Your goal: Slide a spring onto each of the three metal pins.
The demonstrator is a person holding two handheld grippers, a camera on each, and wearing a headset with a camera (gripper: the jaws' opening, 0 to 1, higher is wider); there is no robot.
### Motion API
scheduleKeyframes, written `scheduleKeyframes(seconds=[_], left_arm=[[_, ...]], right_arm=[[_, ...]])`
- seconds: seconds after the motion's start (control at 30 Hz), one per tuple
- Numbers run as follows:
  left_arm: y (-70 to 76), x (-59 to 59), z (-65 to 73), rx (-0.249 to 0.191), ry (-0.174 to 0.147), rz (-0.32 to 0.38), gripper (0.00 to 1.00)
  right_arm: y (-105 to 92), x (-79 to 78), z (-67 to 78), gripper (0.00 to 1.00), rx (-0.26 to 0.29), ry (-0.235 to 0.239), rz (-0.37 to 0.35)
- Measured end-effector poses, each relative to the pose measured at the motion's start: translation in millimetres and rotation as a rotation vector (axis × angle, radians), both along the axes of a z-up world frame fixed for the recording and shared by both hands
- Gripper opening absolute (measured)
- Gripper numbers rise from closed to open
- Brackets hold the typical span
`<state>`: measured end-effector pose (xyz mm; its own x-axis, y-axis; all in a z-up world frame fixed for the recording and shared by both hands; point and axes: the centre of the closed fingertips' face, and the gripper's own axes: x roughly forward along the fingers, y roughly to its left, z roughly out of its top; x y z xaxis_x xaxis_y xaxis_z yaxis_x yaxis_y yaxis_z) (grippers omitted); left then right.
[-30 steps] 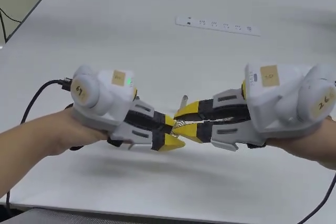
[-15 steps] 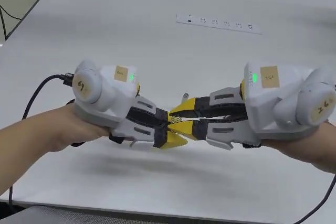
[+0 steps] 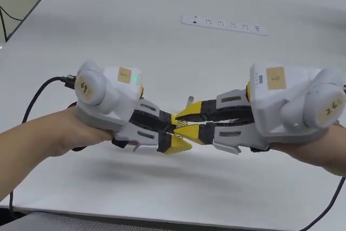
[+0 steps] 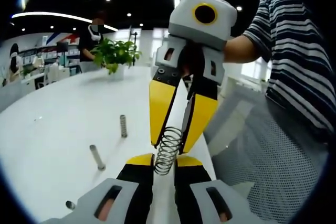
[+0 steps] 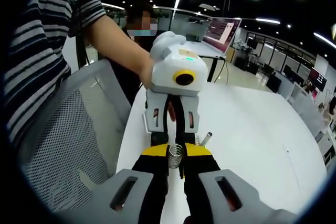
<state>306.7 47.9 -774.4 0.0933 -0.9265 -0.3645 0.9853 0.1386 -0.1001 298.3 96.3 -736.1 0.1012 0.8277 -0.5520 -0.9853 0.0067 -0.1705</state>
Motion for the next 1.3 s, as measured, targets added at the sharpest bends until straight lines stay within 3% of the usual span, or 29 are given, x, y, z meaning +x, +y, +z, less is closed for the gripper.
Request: scheduleKeyframes(seconds=[0.5, 0.73, 1.13, 1.3], left_arm=[[4.8, 1.6, 2.8, -0.007, 0.012, 0.029, 0.16], [18.5, 2.7, -0.7, 0.002, 0.024, 0.056, 0.22], [32.4, -0.8, 1.3, -0.01, 0.052, 0.084, 0.4], [38.5, -2.3, 5.3, -0.023, 0.045, 0.102, 0.48]], right_arm=[[1.4, 2.3, 0.7, 0.07, -0.021, -0.016, 0.013], [-2.7, 6.8, -0.6, 0.07, -0.035, -0.02, 0.002], [-6.5, 15.3, -1.0, 0.07, -0.037, -0.037, -0.029], [-9.4, 18.6, -2.2, 0.07, -0.044, -0.045, -0.04]])
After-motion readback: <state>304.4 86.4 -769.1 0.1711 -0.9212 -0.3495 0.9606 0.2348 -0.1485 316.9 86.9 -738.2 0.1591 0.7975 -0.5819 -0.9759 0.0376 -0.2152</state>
